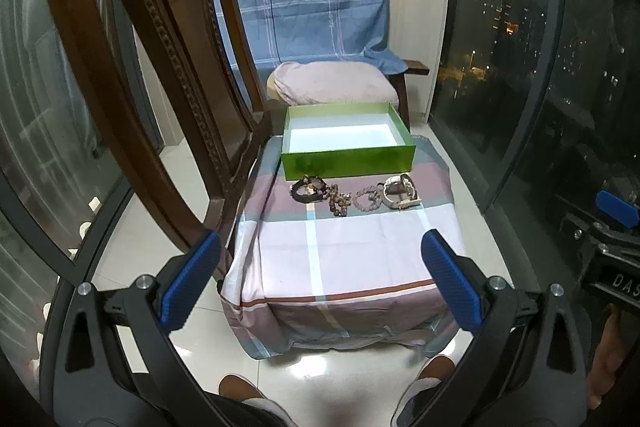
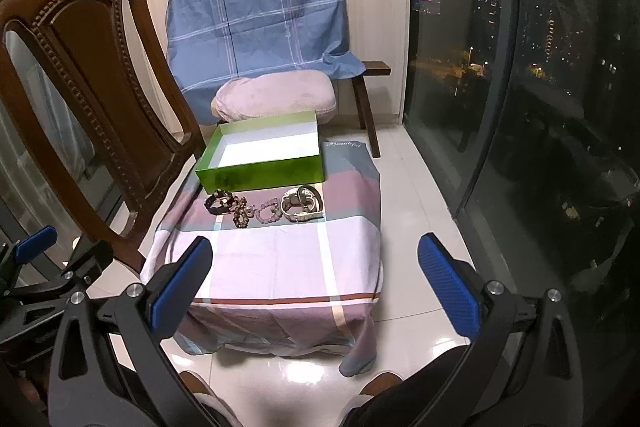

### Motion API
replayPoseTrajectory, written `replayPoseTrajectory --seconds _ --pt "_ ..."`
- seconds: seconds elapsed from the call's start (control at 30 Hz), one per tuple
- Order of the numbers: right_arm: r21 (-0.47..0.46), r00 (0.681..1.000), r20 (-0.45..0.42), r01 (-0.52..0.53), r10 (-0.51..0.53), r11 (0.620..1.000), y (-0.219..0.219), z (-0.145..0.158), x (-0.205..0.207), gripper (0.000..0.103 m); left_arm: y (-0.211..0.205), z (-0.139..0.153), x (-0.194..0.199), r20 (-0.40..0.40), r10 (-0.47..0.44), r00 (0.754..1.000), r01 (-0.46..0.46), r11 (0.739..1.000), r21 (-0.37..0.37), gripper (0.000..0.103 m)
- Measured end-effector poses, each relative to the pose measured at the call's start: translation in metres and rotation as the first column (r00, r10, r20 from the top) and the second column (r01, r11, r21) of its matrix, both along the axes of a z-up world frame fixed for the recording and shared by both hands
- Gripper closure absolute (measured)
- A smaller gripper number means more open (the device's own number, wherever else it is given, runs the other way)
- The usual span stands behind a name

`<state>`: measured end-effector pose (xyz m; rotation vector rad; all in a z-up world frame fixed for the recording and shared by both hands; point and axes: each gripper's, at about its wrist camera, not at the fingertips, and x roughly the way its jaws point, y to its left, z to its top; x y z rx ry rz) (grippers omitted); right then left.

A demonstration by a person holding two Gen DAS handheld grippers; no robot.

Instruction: Organize jewelry

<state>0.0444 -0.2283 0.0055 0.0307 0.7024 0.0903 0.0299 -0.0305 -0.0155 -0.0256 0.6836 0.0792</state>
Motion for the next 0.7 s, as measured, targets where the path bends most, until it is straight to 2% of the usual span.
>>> replayPoseTrajectory --seconds 0.47,0.6,0.7 --pt "-0.015 0.998 -0.051 -0.023 0.023 1.0 0.007 -0.039 0.063 0.003 0.008 -0.03 0.062 -0.065 -0.009 0.998 0.01 1.0 0.016 0.004" --pt "0.013 0.999 -0.025 -0.029 0.029 0.999 0.002 -0.04 0.077 0.003 0.016 -0.035 0.082 -0.089 -0.003 0.996 0.005 1.0 0.022 0.004" --pt "0.047 0.998 0.036 -0.045 0.044 0.998 -0.004 -0.031 0.087 0.003 0.022 -0.033 0.096 -0.093 -0.013 0.996 0.014 1.0 0.014 0.004"
